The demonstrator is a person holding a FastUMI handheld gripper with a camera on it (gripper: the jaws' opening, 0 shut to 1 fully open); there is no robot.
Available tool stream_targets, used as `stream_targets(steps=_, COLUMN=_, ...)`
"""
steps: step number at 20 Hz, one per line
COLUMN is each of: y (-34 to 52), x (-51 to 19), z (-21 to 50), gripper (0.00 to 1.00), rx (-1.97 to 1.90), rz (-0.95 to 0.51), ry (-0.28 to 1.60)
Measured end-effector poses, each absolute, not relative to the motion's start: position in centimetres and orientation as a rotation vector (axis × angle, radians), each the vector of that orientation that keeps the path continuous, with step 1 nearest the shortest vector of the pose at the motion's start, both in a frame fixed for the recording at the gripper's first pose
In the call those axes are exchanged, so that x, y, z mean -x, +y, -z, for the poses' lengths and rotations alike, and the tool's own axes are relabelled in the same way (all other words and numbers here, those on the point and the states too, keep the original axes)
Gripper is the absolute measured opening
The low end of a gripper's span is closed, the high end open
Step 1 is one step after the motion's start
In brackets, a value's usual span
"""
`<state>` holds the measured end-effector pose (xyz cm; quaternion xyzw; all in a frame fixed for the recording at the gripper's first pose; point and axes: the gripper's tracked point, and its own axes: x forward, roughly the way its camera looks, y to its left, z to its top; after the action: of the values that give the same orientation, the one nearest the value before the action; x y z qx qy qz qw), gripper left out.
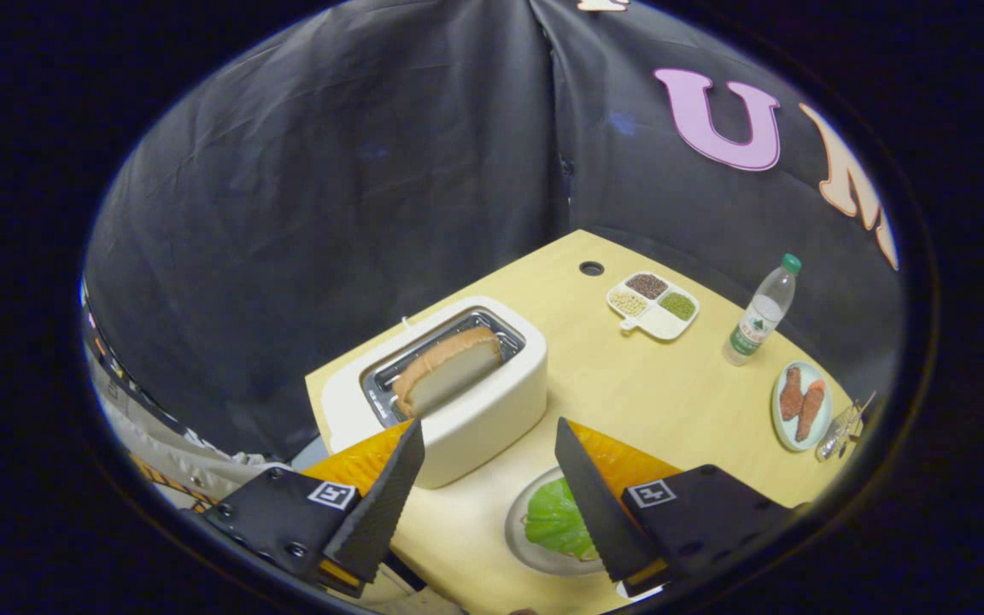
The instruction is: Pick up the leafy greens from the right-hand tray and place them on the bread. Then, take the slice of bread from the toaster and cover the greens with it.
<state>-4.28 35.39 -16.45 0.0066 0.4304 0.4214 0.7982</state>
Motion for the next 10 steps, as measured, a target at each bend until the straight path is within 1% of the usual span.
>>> stream_targets(steps=5, y=38.6, x=4.3, z=15.3, gripper=0.98, rx=-0.134, rz=-0.919, ry=0.965)
stream_targets(steps=10, y=41.1, x=3.2, z=16.6, gripper=0.98, rx=-0.166, rz=-0.903, ry=0.992)
